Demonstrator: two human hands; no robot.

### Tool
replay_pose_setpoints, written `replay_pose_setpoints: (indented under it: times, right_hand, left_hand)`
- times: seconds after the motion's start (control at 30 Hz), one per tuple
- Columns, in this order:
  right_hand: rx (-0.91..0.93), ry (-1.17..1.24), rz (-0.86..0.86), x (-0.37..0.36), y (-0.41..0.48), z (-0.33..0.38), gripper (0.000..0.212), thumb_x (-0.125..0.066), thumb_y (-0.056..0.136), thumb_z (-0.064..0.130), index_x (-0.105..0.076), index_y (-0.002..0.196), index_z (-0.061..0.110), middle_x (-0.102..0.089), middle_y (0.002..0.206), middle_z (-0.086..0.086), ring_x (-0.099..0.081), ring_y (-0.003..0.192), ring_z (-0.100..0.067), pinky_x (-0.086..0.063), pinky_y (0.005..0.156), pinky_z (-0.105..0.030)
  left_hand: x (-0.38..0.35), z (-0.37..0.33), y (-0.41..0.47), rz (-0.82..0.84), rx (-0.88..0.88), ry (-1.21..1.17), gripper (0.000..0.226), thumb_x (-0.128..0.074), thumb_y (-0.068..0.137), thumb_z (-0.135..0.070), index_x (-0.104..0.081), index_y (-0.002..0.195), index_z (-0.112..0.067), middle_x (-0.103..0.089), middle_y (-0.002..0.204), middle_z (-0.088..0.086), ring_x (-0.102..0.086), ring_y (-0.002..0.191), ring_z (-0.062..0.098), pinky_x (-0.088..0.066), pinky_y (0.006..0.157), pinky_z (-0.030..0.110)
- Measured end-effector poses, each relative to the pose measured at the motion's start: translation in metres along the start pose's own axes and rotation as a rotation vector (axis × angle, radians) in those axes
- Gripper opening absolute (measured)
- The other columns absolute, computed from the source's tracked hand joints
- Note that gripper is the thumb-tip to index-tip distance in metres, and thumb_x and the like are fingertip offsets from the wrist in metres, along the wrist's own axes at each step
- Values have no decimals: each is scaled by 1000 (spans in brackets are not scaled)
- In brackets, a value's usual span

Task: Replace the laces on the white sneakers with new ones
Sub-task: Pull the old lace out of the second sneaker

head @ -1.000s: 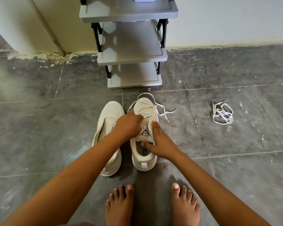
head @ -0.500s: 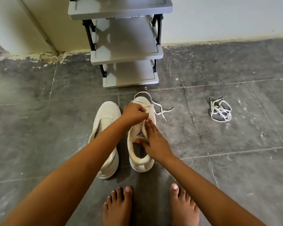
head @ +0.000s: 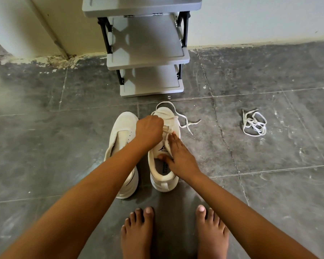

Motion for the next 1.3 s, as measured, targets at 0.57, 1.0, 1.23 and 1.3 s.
replay_pose_setpoints:
  times: [0.57, 1.0, 1.23, 1.3]
  right_hand:
    - [17, 0, 0, 0, 0, 1, 78, -44, 94, 48, -4, 151, 11, -2, 160, -3, -6, 146, -14, -18, 114, -27]
    - [16, 0, 23, -2, 1, -1, 76, -43, 95, 47, -4, 151, 13, -2, 160, -1, -7, 146, -13, -24, 112, -28]
    - [32, -13, 24, -2, 1, 1, 77, -43, 95, 46, -3, 151, 12, 0, 160, -1, -6, 146, -13, -22, 113, -28]
    - [28, -21, 44, -3, 1, 0, 76, -42, 96, 46, -3, 151, 11, 0, 160, -2, -5, 146, -13, -21, 113, -28]
  left_hand:
    - [-2, 8, -3, 8, 38, -73, 19, -52, 91, -16, -69, 98, -9, -61, 105, 10, -59, 92, 27, -39, 68, 29]
    - [0, 15, -4, 127, 45, -402, 31, -68, 83, -20, -67, 113, -11, -66, 111, 8, -60, 100, 20, -45, 89, 31]
    - [-8, 15, 0, 79, 82, -242, 18, -62, 85, -14, -70, 99, -8, -66, 103, 11, -60, 94, 25, -44, 76, 29]
    - [-1, 15, 1, 68, 85, -266, 16, -65, 86, -19, -71, 93, -6, -67, 94, 10, -61, 90, 24, -45, 76, 31]
Point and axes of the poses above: each hand's wrist, its own y-axis towards the middle knuckle, its own x-axis out of the back of the hand, z = x × y, the point moved 8 cm from there along y, towards the middle knuckle
